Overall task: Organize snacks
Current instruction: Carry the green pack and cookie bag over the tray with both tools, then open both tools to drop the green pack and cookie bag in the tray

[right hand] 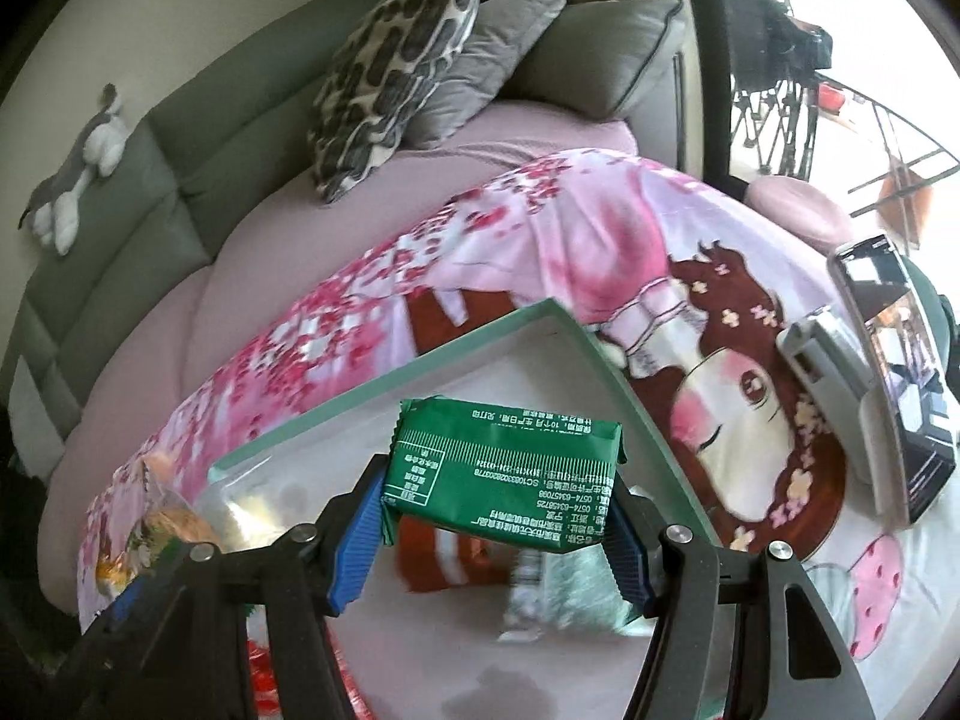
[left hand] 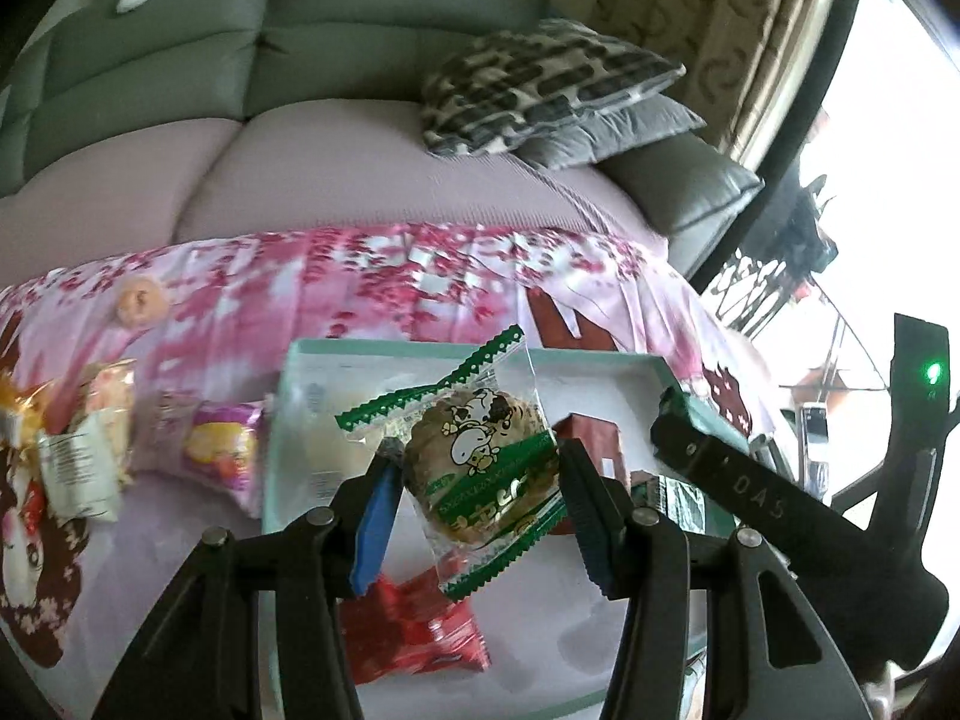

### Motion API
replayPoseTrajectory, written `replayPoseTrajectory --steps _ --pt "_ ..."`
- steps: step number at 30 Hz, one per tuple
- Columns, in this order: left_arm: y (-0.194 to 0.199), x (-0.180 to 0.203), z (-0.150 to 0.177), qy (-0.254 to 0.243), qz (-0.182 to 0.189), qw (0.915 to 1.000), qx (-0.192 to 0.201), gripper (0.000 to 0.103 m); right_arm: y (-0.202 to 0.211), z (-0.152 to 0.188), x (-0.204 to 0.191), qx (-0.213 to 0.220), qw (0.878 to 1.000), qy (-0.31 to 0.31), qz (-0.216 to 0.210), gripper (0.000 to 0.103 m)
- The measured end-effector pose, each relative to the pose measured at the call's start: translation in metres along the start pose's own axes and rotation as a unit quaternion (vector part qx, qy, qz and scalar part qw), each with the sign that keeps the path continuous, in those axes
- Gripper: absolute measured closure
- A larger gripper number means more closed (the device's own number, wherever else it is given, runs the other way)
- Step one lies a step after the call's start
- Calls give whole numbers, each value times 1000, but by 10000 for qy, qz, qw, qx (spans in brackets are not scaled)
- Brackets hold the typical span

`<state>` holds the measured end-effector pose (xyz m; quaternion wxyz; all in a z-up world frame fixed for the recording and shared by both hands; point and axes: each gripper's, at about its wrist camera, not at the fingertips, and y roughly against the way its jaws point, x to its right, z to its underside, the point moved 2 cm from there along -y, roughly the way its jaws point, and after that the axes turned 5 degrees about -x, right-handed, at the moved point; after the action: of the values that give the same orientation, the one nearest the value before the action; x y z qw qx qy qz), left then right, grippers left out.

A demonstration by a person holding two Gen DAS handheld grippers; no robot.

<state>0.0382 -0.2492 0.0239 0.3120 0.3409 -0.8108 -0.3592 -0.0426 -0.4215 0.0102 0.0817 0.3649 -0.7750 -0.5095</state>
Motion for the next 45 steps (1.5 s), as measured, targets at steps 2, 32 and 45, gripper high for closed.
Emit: replayPoseTrajectory --steps 2,32,45 --pt "-9 4 1 -49 7 10000 -58 49 -6 -4 4 7 10000 22 58 35" --pt "-31 1 -2 -11 -204 9992 -339 46 -35 -12 13 -168 9992 149 340 29" --pt "-20 -41 -5 701 -785 9943 -187 20 -28 -8 1 -205 9986 359 339 0"
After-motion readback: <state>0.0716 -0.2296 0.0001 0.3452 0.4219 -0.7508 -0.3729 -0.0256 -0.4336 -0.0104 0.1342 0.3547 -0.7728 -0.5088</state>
